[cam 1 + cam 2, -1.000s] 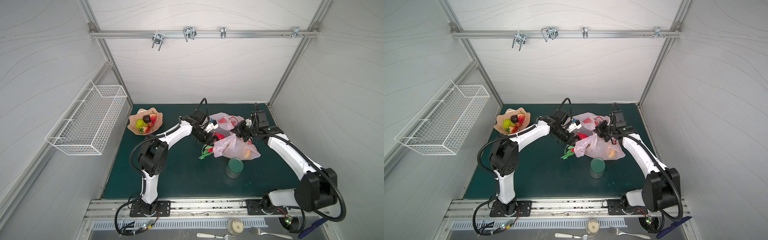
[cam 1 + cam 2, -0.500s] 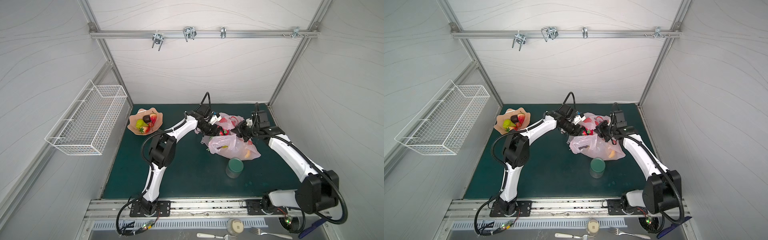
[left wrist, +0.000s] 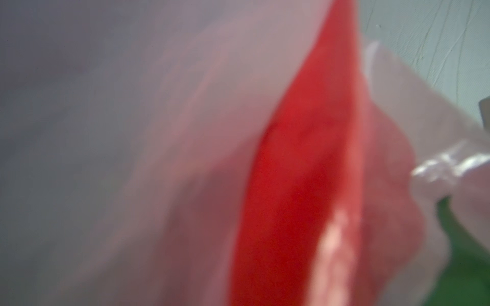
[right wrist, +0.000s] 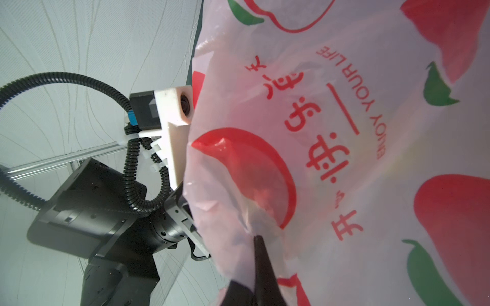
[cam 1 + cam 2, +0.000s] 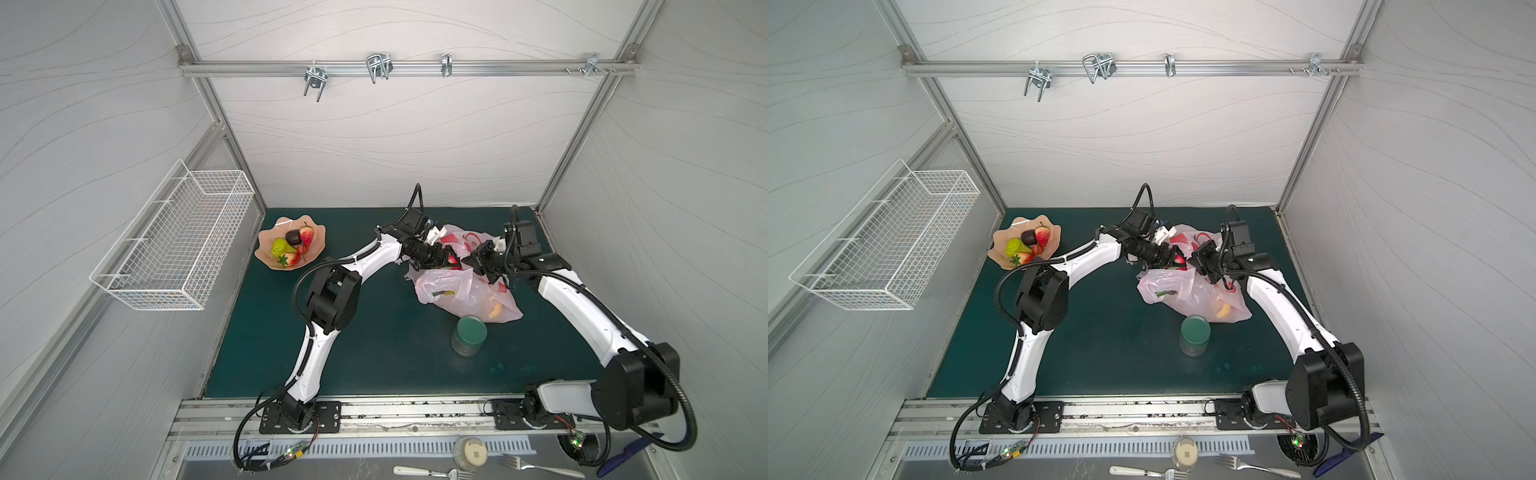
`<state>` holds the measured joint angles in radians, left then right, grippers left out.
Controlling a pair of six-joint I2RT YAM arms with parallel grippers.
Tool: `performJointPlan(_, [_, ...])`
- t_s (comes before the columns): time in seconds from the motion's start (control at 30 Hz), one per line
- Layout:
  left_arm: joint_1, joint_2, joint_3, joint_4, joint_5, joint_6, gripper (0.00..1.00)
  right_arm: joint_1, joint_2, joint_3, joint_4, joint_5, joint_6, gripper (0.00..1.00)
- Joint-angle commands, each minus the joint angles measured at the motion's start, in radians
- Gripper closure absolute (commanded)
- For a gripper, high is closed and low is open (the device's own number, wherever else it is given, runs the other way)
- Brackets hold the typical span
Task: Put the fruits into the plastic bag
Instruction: 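Push the held dragon fruit into the bag beside the right gripper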
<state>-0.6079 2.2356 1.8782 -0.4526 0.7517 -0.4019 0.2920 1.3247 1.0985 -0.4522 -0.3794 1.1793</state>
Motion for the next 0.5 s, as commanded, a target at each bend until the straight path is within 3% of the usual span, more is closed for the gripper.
performJointPlan(0.0, [-0.045,-0.023,-0.02,0.167,0.02,-0.109,0.63,-0.001,-0.038,-0.005,-0.017,-0.005,0.009,1.0])
performJointPlan(0.47, [-0.128,-0.088,-0.216,0.364,-0.09,-0.397,0.62,-0.001,-0.074,-0.034,-0.005,0.004,0.023,1.0])
